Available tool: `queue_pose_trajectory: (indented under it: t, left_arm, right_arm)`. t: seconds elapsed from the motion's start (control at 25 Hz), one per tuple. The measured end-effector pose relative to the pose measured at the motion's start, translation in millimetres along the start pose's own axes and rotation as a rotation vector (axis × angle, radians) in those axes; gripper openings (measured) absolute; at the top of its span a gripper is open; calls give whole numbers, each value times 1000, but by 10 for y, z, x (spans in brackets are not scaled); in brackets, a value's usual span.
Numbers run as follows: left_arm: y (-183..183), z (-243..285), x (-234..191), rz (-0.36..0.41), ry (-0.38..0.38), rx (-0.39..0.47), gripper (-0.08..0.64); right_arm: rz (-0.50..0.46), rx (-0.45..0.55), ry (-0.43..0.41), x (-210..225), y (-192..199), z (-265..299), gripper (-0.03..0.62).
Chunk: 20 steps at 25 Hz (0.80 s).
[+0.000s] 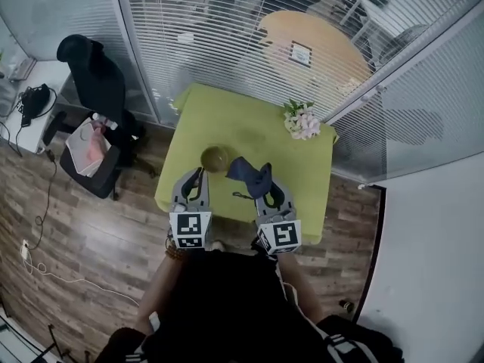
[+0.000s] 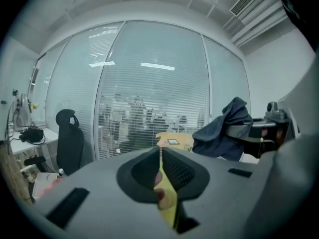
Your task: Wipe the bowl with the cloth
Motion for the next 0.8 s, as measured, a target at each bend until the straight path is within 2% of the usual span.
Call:
queue_pose_trajectory:
  t: [0.32, 0.56, 0.64, 0.8]
  left_arm:
    - [234, 362, -470, -36, 83, -82, 23]
    - [288, 859, -504, 35, 190, -108, 25]
    - [250, 1004, -467, 58, 207, -124, 25]
    - [162, 1249, -362, 118, 215, -180, 23]
  right_arm:
    - [-29, -124, 59, -37, -5, 665, 58]
    - [-60, -155, 80, 125, -23, 1068, 60]
    - [-86, -171, 62, 228, -23, 1156, 60]
    - [-63, -212, 32, 608, 111, 1327, 61]
Point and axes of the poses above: the fingertips, and each gripper's own axes: z forward along the fingers, x to its right, y out of its underside, the point moved 9 cm from there along -z, backward along the fingers, and after that the axes turned 14 degrees about z, right-handed, at the moved point
